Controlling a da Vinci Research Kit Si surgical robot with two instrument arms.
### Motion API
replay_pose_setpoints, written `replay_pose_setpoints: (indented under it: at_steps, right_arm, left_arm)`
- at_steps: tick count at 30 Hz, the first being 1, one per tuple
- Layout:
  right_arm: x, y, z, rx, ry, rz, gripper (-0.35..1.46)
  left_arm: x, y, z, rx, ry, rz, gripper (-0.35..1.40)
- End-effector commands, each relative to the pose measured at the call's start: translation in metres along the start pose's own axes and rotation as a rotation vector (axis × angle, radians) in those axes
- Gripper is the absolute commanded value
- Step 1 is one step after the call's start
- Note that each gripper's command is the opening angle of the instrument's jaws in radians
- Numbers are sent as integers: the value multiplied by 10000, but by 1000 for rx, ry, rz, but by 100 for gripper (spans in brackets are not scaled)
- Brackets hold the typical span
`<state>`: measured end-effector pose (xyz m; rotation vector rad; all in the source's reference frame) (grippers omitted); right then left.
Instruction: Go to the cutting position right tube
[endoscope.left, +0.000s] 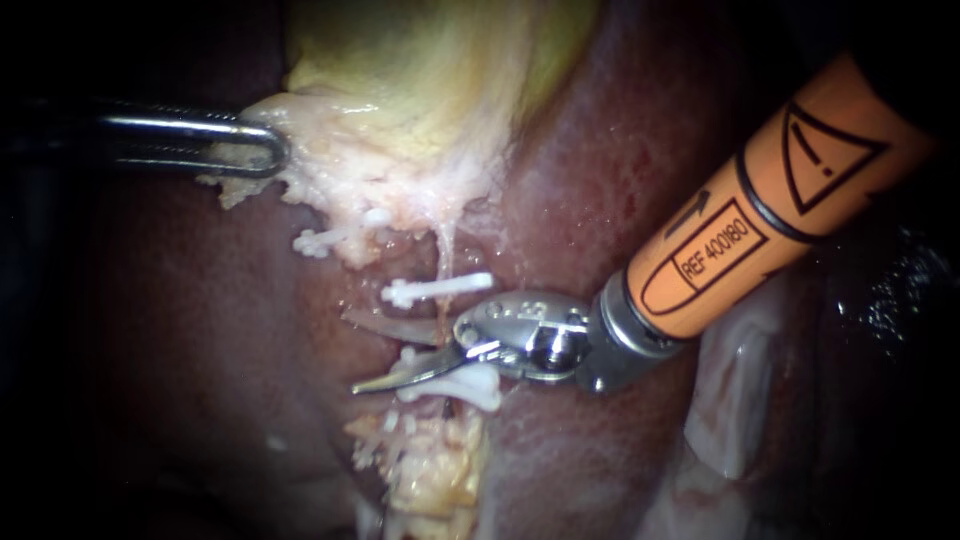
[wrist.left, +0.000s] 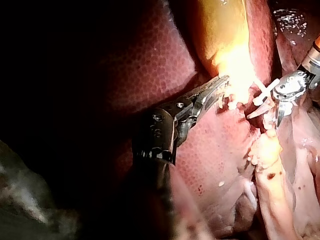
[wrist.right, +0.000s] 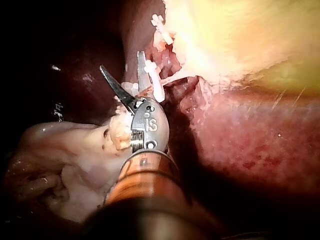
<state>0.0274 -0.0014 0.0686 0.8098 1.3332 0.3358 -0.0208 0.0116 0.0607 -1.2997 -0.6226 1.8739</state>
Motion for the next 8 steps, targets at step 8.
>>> replay_pose_setpoints:
  at_steps: [8]
  right_arm:
    - [-1, 2, 0, -2, 1, 0, 118]
  left_arm:
    - [1, 0, 0, -1, 0, 0, -35]
